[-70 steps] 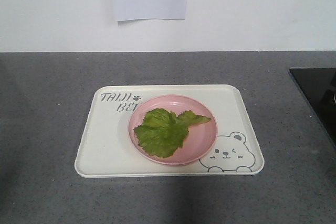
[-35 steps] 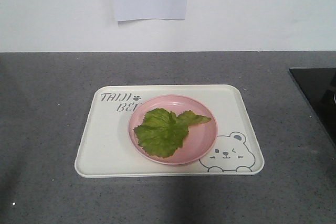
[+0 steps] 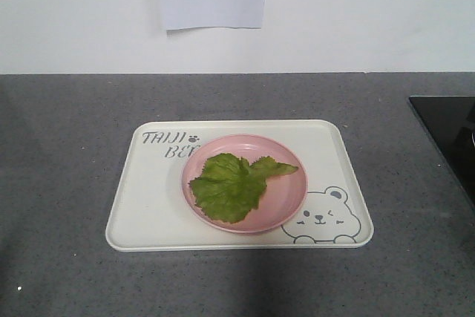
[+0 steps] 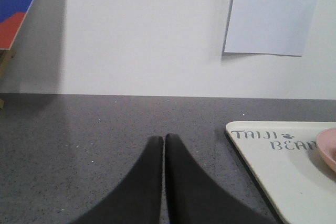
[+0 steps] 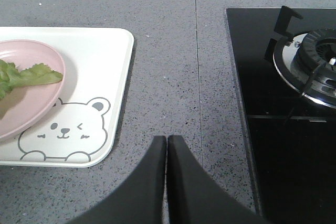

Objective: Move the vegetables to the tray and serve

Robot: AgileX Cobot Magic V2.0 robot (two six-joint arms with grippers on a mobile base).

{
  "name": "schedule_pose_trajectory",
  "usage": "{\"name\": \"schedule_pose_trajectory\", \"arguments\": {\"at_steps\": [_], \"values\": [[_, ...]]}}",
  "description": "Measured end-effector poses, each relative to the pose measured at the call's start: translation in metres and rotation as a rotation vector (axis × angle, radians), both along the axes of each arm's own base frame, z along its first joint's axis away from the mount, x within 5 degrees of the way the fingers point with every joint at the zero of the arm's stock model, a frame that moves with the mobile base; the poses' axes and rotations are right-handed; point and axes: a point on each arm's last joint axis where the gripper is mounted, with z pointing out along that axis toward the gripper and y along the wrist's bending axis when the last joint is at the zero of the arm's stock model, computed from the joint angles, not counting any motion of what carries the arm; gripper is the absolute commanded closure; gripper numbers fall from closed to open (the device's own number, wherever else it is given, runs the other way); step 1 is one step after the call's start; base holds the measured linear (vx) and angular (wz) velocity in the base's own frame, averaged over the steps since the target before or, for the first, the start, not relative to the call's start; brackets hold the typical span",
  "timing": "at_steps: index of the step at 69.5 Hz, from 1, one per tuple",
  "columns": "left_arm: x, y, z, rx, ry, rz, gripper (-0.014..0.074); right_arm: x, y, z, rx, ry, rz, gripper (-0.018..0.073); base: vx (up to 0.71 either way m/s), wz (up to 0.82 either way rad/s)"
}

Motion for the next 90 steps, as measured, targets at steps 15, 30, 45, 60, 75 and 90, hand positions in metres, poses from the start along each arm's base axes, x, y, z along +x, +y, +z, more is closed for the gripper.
{"name": "schedule_pose_trajectory", "arguments": {"at_steps": [15,30,45,60,75,90], "values": [[-0.0001,0.0001,0.0012,0.018,-0.013,0.001,0.0604,0.0000,0.0000,0.0000,0.000,0.000,0.000,0.0568,0.00,0.00],[-0.0001,0.0001,0.0012,0.024,-0.013,0.002,0.0604,0.0000,0.0000,0.0000,0.000,0.000,0.000,0.0568,0.00,0.00],[-0.0001,0.0001,0.0012,0.024,-0.013,0.002,0.0604,0.0000,0.0000,0.0000,0.000,0.000,0.000,0.0568,0.00,0.00],[-0.0001,0.0001,0.0012,0.024,-0.013,0.002,0.0604,0.0000,0.0000,0.0000,0.000,0.000,0.000,0.0568,0.00,0.00],[-0.0001,0.0001,0.0012,0.024,-0.013,0.002,0.0604,0.0000,0.0000,0.0000,0.000,0.000,0.000,0.0568,0.00,0.00],[-0.0001,0.0001,0.0012,0.024,-0.013,0.002,0.0604,0.0000,0.0000,0.0000,0.000,0.000,0.000,0.0568,0.00,0.00]]}}
